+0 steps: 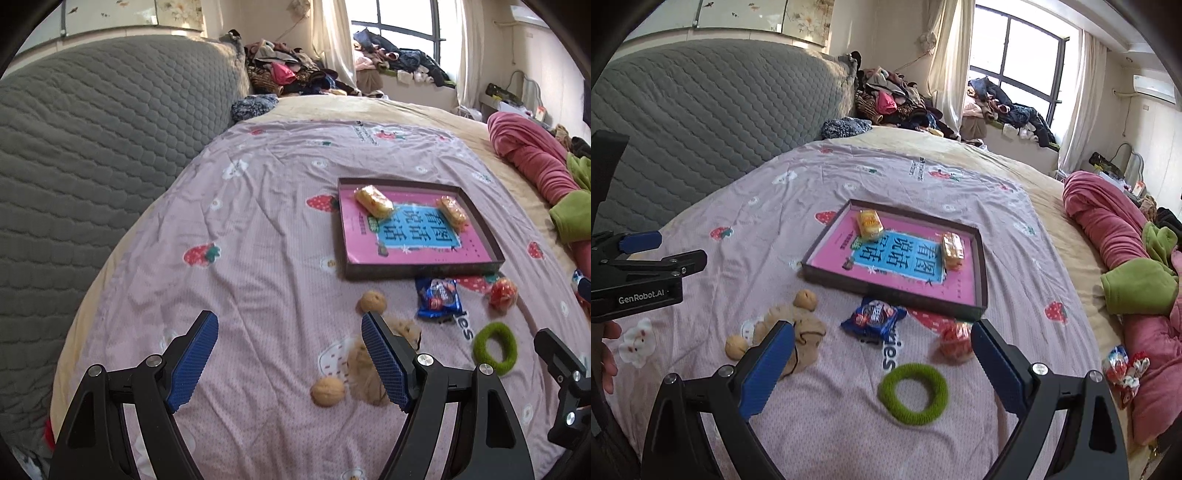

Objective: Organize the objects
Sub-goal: 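Withdraw both grippers and move toward the walnut and green ring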

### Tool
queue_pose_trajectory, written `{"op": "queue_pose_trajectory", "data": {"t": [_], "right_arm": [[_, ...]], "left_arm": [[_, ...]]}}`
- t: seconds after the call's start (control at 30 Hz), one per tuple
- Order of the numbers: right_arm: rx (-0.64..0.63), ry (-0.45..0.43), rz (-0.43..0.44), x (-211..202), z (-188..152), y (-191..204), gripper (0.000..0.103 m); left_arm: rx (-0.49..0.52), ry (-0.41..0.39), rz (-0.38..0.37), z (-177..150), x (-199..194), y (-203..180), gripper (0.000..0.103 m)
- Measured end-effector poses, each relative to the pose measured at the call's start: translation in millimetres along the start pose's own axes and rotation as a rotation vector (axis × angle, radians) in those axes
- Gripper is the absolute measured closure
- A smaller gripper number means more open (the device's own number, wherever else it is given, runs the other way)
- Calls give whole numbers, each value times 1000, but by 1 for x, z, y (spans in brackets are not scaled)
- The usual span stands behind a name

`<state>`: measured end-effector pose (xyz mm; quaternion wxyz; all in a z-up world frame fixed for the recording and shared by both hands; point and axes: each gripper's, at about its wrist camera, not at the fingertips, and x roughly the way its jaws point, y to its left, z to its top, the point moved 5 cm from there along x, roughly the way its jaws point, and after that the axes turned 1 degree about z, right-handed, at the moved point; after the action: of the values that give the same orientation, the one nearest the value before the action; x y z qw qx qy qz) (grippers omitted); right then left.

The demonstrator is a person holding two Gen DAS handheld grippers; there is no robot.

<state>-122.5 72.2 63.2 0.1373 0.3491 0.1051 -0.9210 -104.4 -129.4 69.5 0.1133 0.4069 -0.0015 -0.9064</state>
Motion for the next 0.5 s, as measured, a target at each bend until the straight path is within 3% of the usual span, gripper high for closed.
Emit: {"op": "queue_pose_trajectory", "data": {"t": [0.5], "right_arm": [[-1,29,-48,-2,-31,-6,6]], "left_arm": [[24,67,-9,-52,18,-4,22]]}}
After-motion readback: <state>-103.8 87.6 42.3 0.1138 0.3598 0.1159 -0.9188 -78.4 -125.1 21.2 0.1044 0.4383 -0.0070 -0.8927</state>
